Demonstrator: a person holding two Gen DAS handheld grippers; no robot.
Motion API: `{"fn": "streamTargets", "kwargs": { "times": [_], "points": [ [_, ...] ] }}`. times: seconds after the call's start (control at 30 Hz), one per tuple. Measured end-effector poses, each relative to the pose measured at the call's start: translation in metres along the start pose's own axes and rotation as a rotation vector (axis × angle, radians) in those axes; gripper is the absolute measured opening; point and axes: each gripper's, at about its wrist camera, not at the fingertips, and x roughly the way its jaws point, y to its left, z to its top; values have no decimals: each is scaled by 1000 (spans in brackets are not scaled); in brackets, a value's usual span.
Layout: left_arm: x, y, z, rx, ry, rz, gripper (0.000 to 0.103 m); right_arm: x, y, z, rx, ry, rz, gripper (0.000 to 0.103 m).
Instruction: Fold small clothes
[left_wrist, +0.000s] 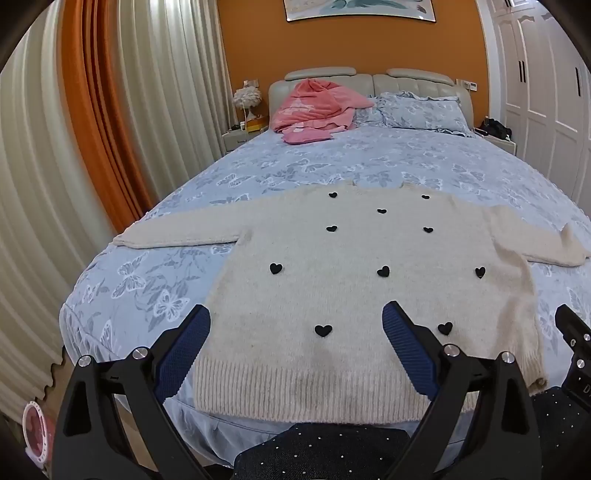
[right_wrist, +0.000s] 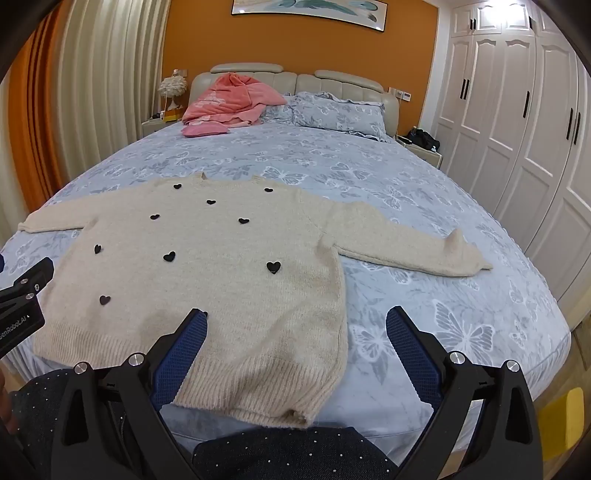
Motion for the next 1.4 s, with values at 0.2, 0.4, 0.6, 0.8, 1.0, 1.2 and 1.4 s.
{"fn": "streamTargets", "kwargs": {
  "times": [0.2, 0.4, 0.6, 0.8, 1.0, 1.2, 1.4],
  "points": [
    [0, 1, 0, -10, 7, 4, 92, 0, 0, 0, 1, -3, 0, 96],
    [0, 0, 0, 2, 8, -2, 92, 0, 0, 0, 2, -4, 0, 96],
    [1, 0, 0, -2, 11, -8, 93, 1, 0, -1, 1, -3, 0, 96],
    [0, -6, -6, -21, 26, -24, 97, 2, -1, -1, 4, -1, 2, 96],
    [1, -5, -5, -24, 29, -28, 97, 2, -2, -1, 6, 1, 2, 96],
    [1, -5, -4, -14, 34, -30, 97, 2, -2, -1, 8, 3, 2, 96],
    [1, -5, -5, -17, 35, -29, 97, 3, -2, -2, 6, 4, 3, 96]
  ]
}}
